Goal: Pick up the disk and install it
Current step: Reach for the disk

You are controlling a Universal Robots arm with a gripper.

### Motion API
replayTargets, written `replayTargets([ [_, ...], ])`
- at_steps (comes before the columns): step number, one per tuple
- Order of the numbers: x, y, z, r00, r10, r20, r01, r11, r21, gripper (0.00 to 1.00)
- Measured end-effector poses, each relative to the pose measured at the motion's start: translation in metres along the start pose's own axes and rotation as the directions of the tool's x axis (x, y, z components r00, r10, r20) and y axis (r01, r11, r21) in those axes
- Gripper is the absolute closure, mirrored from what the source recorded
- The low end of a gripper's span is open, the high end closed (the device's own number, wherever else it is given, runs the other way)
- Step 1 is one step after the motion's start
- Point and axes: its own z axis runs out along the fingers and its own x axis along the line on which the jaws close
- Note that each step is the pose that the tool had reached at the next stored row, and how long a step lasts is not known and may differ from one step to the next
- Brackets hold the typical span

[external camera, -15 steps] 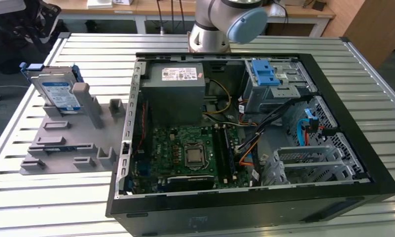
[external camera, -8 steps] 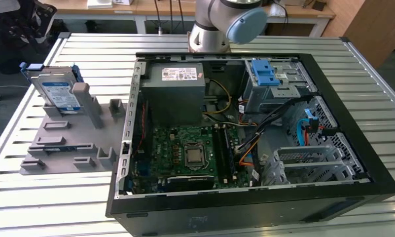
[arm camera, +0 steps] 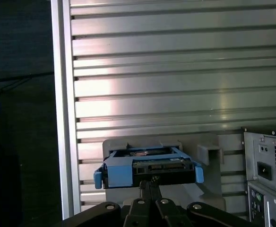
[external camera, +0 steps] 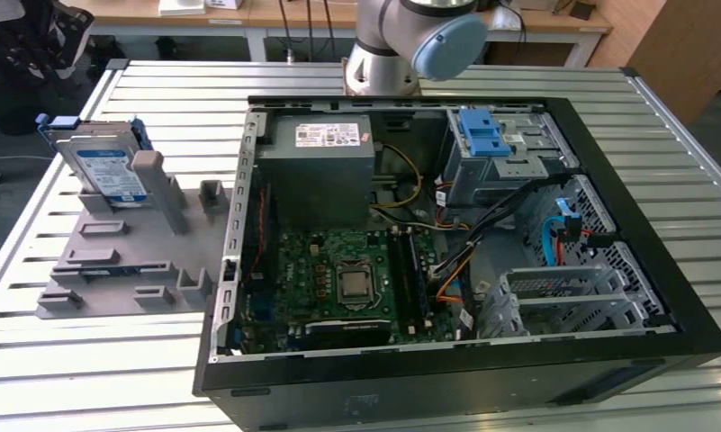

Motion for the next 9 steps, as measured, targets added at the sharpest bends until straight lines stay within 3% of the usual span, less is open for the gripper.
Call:
replayTargets([
  [9, 0.0117, 0.0009, 0.0008, 1.0000, 0.000, -0.0001, 0.000, 1.0000, 0.0000, 0.89],
])
